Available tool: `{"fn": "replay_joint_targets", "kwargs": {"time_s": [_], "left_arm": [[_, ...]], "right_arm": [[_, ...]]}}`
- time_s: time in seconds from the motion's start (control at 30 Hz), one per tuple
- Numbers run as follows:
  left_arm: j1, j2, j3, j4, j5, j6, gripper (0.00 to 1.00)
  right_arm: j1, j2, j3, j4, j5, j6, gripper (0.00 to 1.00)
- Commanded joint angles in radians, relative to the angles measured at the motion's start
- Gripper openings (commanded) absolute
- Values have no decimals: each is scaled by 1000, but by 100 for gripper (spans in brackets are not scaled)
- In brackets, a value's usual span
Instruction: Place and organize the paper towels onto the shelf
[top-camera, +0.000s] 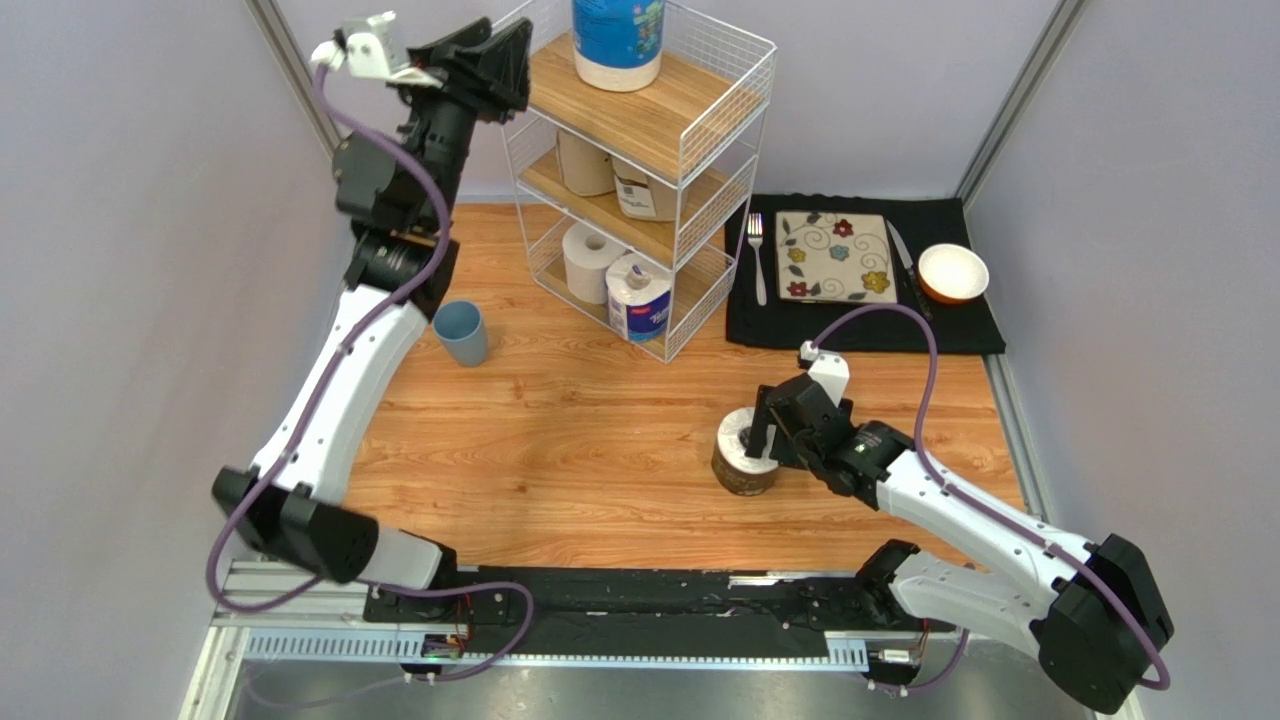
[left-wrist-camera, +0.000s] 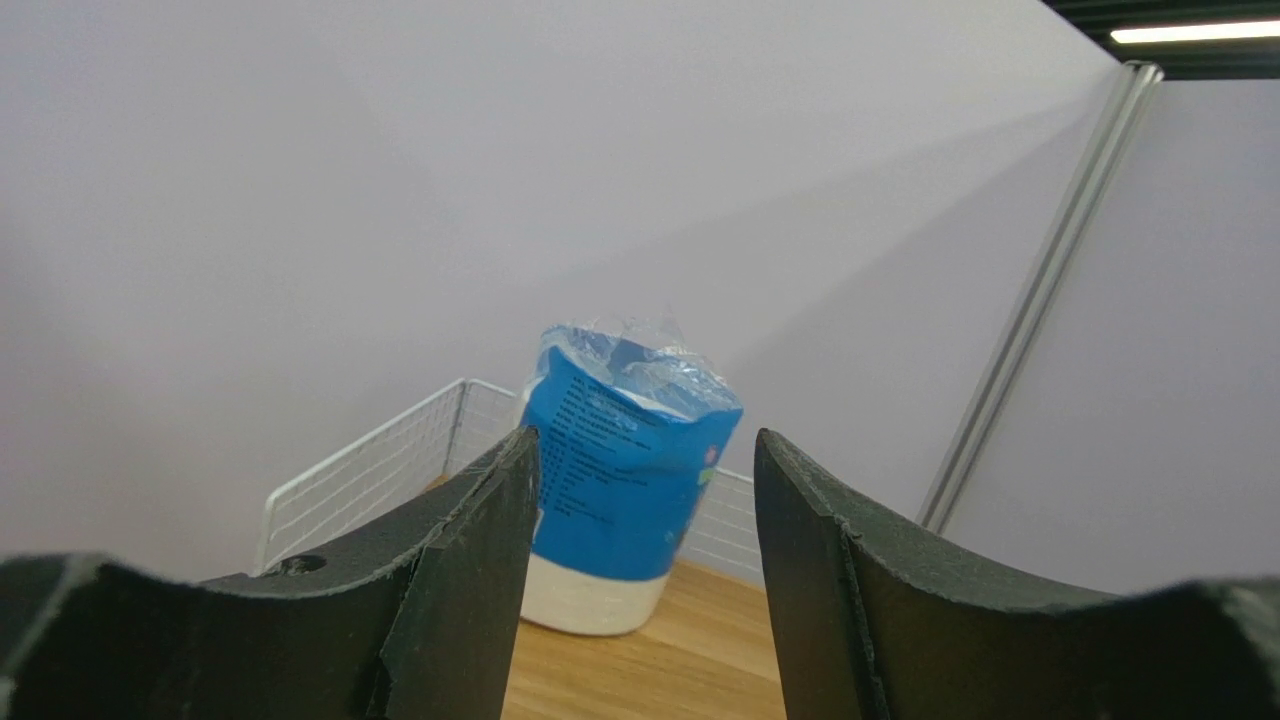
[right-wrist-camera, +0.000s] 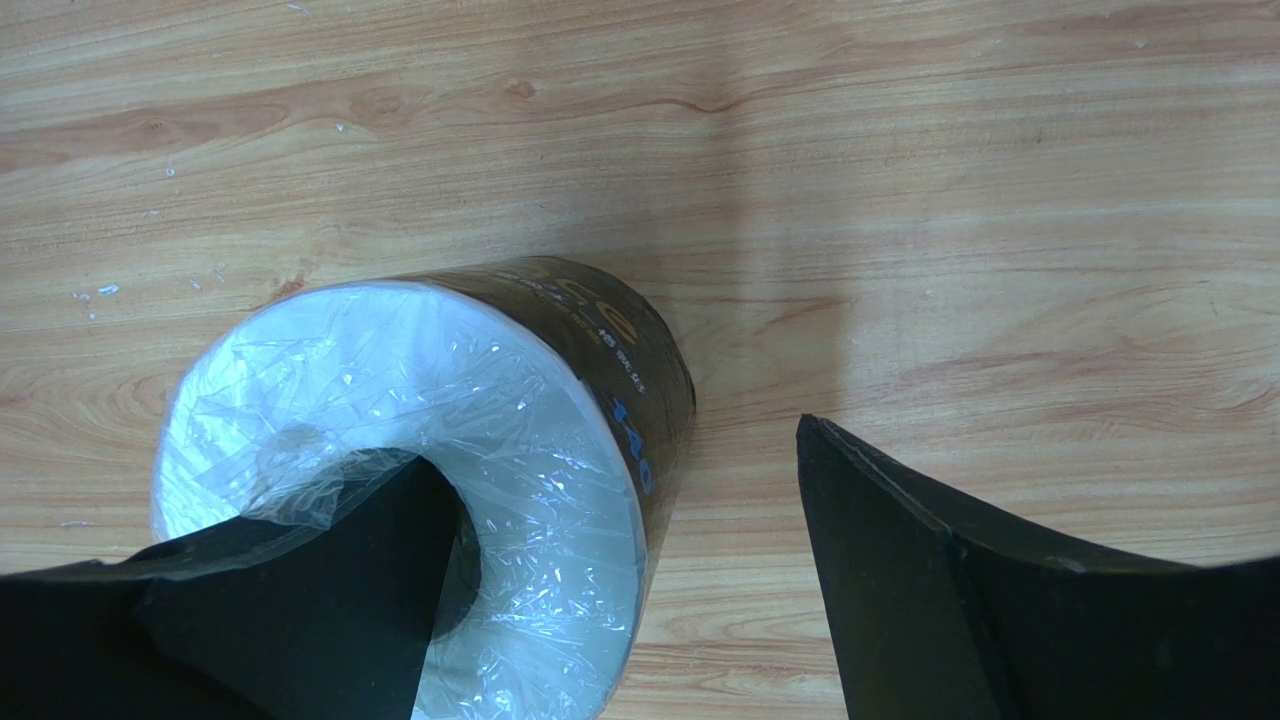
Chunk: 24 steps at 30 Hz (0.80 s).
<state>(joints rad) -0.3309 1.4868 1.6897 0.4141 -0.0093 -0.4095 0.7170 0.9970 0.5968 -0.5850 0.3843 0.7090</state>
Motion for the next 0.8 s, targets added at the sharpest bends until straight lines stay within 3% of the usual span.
{"fn": "replay_joint_targets", "kwargs": {"time_s": [0.0,0.3,0.4,0.43,0.47,0.53,0.63,0.77], "left_arm": [[6,-210,-218,-10,37,-23,63],[6,-563,-683,-141,37,-52,63],[6,-634,-784,-169,45,-68,63],[6,-661,-803,-175,49,-77,63],[6,-672,-818,-184,51,-80,63],[6,-695,-849,-215,64,-86,63],[6,-720,-878,-254,75,-92,63],[6,-757,-927,-290,89,-115,63]], "right_arm": [[1,25,-9,-50,-9,-34,84],[-1,78,31,-59,33,-43,81],[1,88,47,-61,41,-40,63],[1,89,54,-65,42,-40,50],[1,85,58,-78,44,-36,45],[1,72,83,-101,42,-33,37],[1,22,100,-136,44,-34,35],[1,-53,126,-174,41,-57,13]]}}
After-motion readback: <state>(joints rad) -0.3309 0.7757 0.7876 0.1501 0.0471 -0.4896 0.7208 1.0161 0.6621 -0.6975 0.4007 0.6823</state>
